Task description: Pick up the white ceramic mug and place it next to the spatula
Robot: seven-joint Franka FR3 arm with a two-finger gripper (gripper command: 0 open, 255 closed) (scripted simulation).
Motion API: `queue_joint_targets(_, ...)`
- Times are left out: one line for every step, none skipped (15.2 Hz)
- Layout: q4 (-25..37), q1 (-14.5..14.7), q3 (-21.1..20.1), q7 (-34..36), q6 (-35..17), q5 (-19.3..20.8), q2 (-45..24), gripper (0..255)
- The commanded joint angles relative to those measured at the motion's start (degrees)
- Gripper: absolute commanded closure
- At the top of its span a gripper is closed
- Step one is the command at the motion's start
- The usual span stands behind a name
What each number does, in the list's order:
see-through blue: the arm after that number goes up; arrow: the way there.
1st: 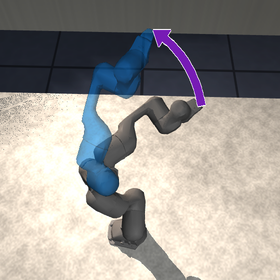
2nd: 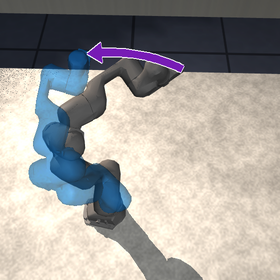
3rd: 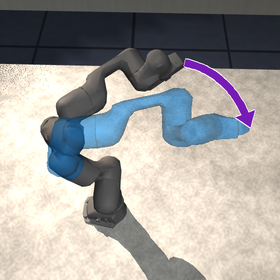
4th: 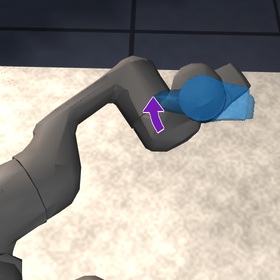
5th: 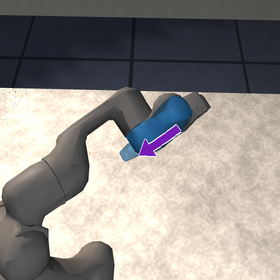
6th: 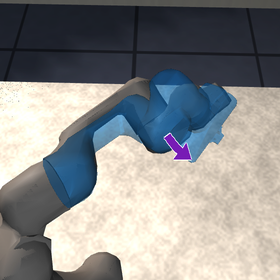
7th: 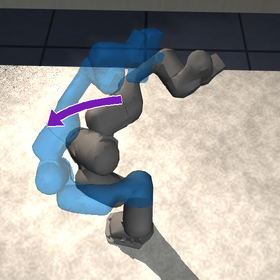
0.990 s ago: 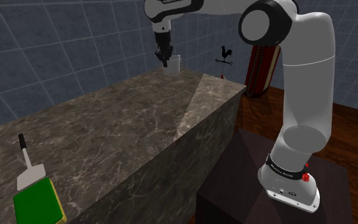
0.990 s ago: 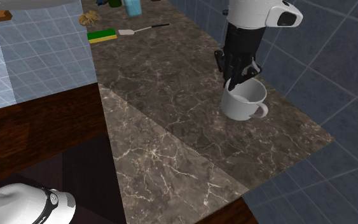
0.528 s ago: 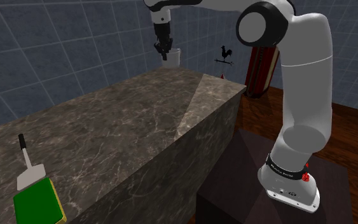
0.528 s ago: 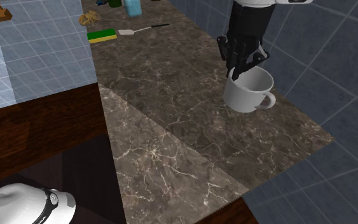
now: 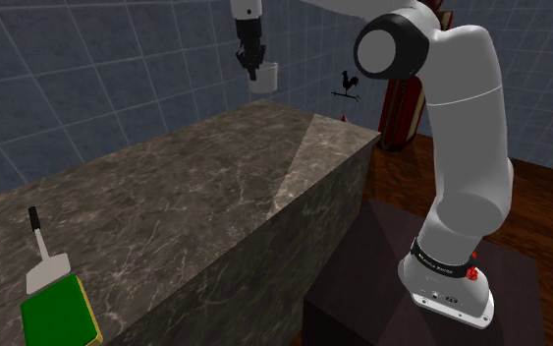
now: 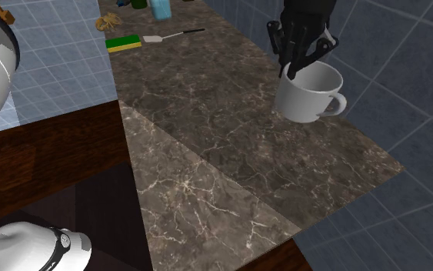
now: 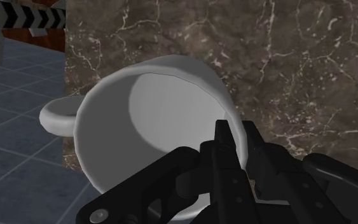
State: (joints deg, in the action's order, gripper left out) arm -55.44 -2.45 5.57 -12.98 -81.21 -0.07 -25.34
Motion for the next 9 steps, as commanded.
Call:
queue_joint_targets(3.9, -0.17, 0.0, -0.09, 2.52, -0.12, -1.41, 255)
queue_joint_targets(6.3, -0.29, 0.0, -0.14, 3.95, -0.2, -2.37, 255)
queue_joint_targets(9.0, -0.43, -0.01, -0.19, 5.52, -0.3, -3.51, 255)
queue_joint_targets(10.77, -0.53, -0.02, -0.22, 6.52, -0.37, -4.27, 255)
queue_joint_targets(6.23, 0.66, -0.23, 0.94, 4.66, -0.02, -1.63, 255)
queue_joint_targets(2.58, 1.78, -0.46, 2.12, 3.2, 0.27, 0.52, 255)
queue_joint_targets(-0.5, 2.85, -0.73, 3.32, 1.99, 0.54, 2.36, 255)
queue_joint_targets(-3.18, 3.86, -1.04, 4.53, 0.96, 0.78, 3.96, 255)
queue_joint_targets(-5.55, 4.83, -1.39, 5.76, 0.06, 1.01, 5.39, 255)
